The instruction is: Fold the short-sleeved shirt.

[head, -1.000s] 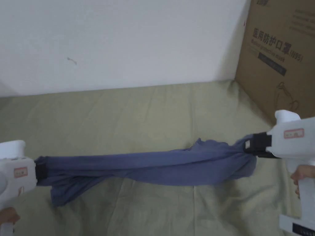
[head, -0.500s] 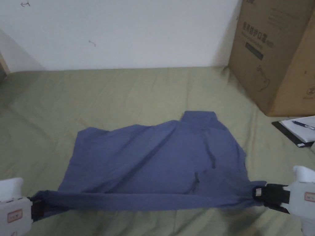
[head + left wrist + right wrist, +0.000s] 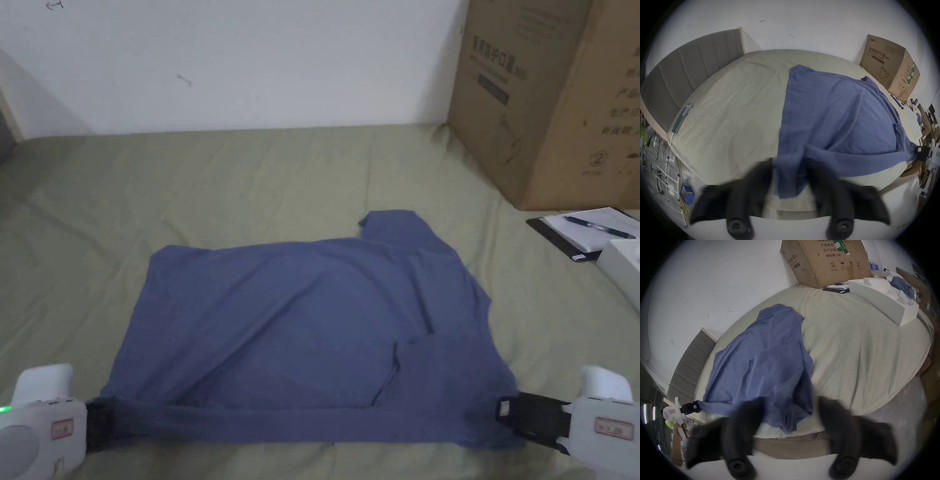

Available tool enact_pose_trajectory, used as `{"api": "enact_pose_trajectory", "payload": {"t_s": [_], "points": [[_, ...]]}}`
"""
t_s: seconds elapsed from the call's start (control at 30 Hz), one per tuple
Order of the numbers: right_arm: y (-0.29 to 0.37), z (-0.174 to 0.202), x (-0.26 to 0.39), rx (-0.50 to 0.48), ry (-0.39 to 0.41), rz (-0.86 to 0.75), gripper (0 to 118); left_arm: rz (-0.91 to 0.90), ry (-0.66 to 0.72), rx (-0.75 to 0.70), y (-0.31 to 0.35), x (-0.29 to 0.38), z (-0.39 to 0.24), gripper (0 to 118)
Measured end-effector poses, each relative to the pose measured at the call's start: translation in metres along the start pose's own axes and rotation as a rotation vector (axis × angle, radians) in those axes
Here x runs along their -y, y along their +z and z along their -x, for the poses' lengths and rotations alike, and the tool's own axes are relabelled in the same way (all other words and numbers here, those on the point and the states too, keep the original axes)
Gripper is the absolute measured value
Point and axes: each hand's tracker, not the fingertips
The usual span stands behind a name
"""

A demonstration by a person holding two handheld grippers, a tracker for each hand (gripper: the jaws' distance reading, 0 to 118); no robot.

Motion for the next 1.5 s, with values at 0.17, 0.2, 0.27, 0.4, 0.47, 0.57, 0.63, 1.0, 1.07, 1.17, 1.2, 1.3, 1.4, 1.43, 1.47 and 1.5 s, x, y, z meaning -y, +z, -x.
{"api": "enact_pose_trajectory", "payload": {"t_s": [0.17,0.2,0.27,0.4,0.47,0.57,0.63,1.0,1.07,1.17,1.2,1.3,1.4,1.43,1.47,1.5], "points": [[0.027,0.016,-0.002,0.010,0.081,-0.081,107,-0.072,0.005,0.068,0.033,0.005,0.002,118],[0.034,0.023,-0.002,0.028,0.122,-0.103,107,-0.073,0.001,0.059,0.045,0.007,-0.003,118],[0.051,0.034,0.001,0.008,0.178,-0.151,103,-0.099,0.004,0.089,0.064,0.008,-0.002,118],[0.068,0.058,0.013,-0.021,0.227,-0.202,30,-0.148,-0.056,0.106,0.089,0.023,-0.015,55],[0.067,0.067,0.020,-0.019,0.245,-0.212,5,-0.136,-0.089,0.090,0.086,0.032,-0.021,2],[0.062,0.074,0.035,-0.059,0.252,-0.187,0,-0.057,-0.108,0.093,0.076,0.048,-0.023,0],[0.053,0.076,0.045,-0.090,0.244,-0.148,0,-0.031,-0.090,0.102,0.064,0.056,-0.015,0],[0.030,0.060,0.061,-0.077,0.216,-0.064,0,-0.119,-0.075,0.014,0.040,0.030,0.011,117],[0.030,0.053,0.060,-0.063,0.200,-0.061,0,-0.058,-0.068,0.024,0.026,0.019,0.013,117],[0.029,0.043,0.057,-0.060,0.152,-0.056,0,-0.028,-0.068,0.054,0.009,0.018,0.009,90],[0.028,0.040,0.056,-0.056,0.141,-0.053,0,-0.016,-0.064,0.039,0.004,0.018,0.007,63],[0.028,0.036,0.054,-0.036,0.118,-0.053,0,0.044,0.020,0.054,-0.004,0.023,0.005,0],[0.030,0.031,0.050,0.034,0.105,-0.073,7,0.023,0.061,0.097,0.000,0.025,0.005,0],[0.030,0.029,0.046,0.050,0.102,-0.077,39,0.027,0.057,0.087,0.001,0.024,0.005,0],[0.029,0.027,0.043,0.071,0.102,-0.077,66,0.027,0.061,0.075,0.001,0.023,0.006,0],[0.027,0.025,0.039,0.083,0.105,-0.073,86,0.024,0.069,0.066,0.002,0.022,0.007,0]]}}
